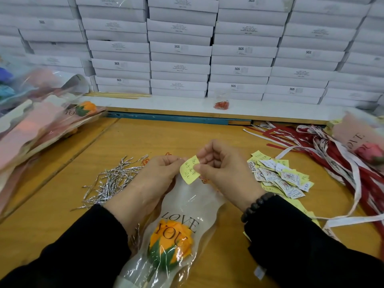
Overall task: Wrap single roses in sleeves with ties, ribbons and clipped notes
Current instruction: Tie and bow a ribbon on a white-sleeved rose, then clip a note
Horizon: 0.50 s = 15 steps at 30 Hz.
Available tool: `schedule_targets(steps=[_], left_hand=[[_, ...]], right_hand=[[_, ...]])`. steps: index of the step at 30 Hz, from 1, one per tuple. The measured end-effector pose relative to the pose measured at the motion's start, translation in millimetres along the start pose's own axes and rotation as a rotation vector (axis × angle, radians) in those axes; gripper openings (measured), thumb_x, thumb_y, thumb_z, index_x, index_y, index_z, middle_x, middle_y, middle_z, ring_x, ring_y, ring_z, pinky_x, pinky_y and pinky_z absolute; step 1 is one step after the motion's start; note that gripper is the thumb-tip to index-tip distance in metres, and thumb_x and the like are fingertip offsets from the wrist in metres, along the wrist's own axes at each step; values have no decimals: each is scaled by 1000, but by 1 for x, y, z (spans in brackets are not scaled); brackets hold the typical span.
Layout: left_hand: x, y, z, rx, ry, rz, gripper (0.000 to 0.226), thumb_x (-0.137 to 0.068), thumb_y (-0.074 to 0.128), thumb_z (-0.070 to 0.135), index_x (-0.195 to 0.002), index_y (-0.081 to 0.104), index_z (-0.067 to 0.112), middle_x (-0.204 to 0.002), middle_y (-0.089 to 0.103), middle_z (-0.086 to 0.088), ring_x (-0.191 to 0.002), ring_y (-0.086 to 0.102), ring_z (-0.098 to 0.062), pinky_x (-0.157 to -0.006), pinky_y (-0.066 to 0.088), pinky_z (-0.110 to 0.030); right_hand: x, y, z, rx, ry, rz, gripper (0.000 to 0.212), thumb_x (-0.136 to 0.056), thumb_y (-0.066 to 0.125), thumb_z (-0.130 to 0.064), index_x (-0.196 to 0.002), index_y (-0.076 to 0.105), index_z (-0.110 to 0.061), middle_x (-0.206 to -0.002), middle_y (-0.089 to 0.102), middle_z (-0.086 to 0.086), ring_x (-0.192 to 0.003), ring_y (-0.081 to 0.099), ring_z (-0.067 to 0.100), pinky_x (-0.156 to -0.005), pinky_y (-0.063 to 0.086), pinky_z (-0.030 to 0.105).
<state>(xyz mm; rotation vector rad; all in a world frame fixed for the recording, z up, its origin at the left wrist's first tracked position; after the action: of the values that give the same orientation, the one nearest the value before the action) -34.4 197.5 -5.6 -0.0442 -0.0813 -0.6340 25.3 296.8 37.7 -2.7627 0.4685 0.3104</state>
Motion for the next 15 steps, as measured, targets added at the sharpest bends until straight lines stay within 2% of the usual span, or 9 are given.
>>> schedule_targets(steps=[2, 4, 7, 8, 10, 12, 15], left_hand=[[0, -2, 1, -5, 3, 14, 39, -90, 52, 37, -72, 71, 9, -80, 51, -20, -73, 40, -31, -59, 30, -33], [1, 0, 4, -15, 17, 1, 46, -82, 52, 51, -66, 69, 11, -83, 47, -17, -78, 35, -29, -61, 26, -36], [2, 6, 7, 8, 52, -60, 62, -69, 60, 54, -86, 66, -5, -88, 52, -21, -81, 38, -31, -73, 28, -41], [2, 6, 6, 6, 58, -72, 58, -69, 63, 50, -88, 67, -5, -86, 56, -24, -78, 42, -31, -73, 31, -40], [2, 6, 7, -17, 69, -87, 36, -71, 66, 39, -79, 72, 5, -76, 65, -18, -66, 51, -27, -61, 43, -31], [3, 6, 8, -33, 72, -82, 22, -75, 66, 30, -75, 71, 9, -69, 66, -10, -64, 54, -23, -57, 41, -27], [2, 0, 7, -11, 62, -24, 15, -83, 64, 18, -74, 67, 6, -71, 63, -12, -65, 54, -22, -59, 40, -28]], right_hand=[[-1, 0, 0, 44, -17, 12, 20, -81, 65, 3, -76, 61, -16, -70, 60, 1, -54, 54, 1, -55, 49, 16], [-1, -1, 0, 56, -26, 31, 20, -81, 66, 2, -74, 64, -16, -66, 60, -3, -52, 53, -1, -52, 47, 14], [-1, 0, 1, 117, -38, 49, 16, -80, 68, -3, -76, 67, -19, -65, 58, -7, -57, 53, 2, -58, 47, 18], [-1, 0, 1, 138, -42, 48, 14, -81, 69, -5, -77, 68, -19, -65, 58, -8, -58, 53, 3, -59, 46, 19], [-1, 2, 1, 155, -49, 43, 14, -81, 69, -6, -77, 68, -20, -65, 58, -8, -60, 52, 5, -59, 46, 20], [-1, 1, 2, 156, -49, 46, 15, -81, 69, -9, -76, 69, -23, -65, 59, -7, -60, 51, 7, -58, 45, 21], [-2, -2, 7, 157, -14, 50, 9, -83, 67, -16, -78, 69, -23, -67, 63, -5, -60, 55, 5, -59, 48, 20]])
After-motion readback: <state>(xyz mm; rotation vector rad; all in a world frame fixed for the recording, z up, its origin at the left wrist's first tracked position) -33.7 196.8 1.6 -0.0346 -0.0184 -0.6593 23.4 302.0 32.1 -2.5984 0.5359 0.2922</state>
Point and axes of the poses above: each hand's wrist, its own x-axis away from the middle knuckle, its own y-axis out of the palm, z = x × y, the point moved 10 cm from there along -x, towards the middle knuckle
